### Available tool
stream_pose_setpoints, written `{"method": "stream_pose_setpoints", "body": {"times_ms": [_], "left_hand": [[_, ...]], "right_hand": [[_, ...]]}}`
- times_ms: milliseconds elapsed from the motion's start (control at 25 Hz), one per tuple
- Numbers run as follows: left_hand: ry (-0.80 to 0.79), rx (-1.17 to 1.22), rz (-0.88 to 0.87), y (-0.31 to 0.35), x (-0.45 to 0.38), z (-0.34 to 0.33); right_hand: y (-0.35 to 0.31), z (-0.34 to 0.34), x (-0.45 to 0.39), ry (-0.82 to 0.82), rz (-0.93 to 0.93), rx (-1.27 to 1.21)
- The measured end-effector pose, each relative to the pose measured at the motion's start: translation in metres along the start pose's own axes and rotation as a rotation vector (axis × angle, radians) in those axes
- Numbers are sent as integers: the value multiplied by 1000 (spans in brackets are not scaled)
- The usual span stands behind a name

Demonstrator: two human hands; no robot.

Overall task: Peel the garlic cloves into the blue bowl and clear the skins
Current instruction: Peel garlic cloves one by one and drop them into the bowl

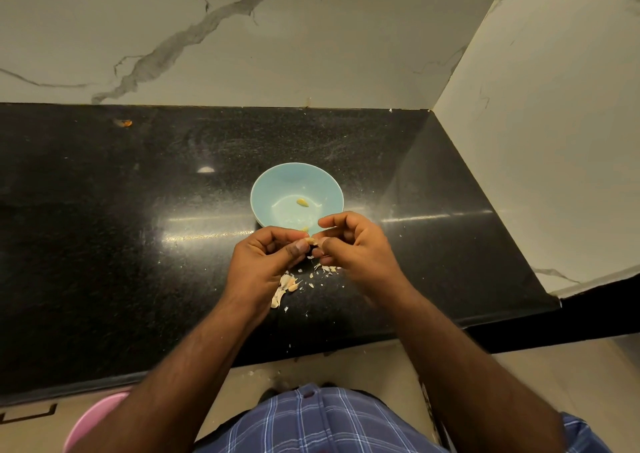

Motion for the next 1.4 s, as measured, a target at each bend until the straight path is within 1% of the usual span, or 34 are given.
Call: {"method": "stream_pose_setpoints", "body": {"times_ms": [200, 280, 520, 800, 920, 1040, 1120, 1200, 1280, 1400], "left_hand": [[7, -62, -5, -1, 0, -1], [21, -40, 23, -4, 0, 0], [43, 142, 139, -9, 5, -7], [69, 247, 253, -7, 10, -15], [70, 272, 299, -6, 11, -15], [78, 242, 301, -7, 11, -13], [74, 216, 292, -9, 11, -12], [64, 186, 282, -9, 12, -12], [60, 163, 282, -8, 12, -11], [54, 179, 308, -8, 14, -10]], "right_hand": [[0, 0, 0, -28, -51, -124], [1, 1, -1, -21, -62, -126], [7, -1, 3, 29, 12, 66], [17, 10, 3, 119, 45, 249], [20, 18, 3, 126, 41, 271], [19, 20, 4, 98, 25, 199], [15, 17, 7, 28, 26, 84], [11, 12, 11, -15, 62, 32], [10, 9, 12, -10, 89, 20], [15, 7, 10, 3, 79, 16]]}}
Point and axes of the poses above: each hand's wrist, its own x-axis away from the middle knuckle, its own z-axis out of the back of the hand, y = z × x, the point moved 1 cm from there along -x, towards the middle knuckle, and after that the axes turned 12 degrees about -z, right-handed, at the moved point
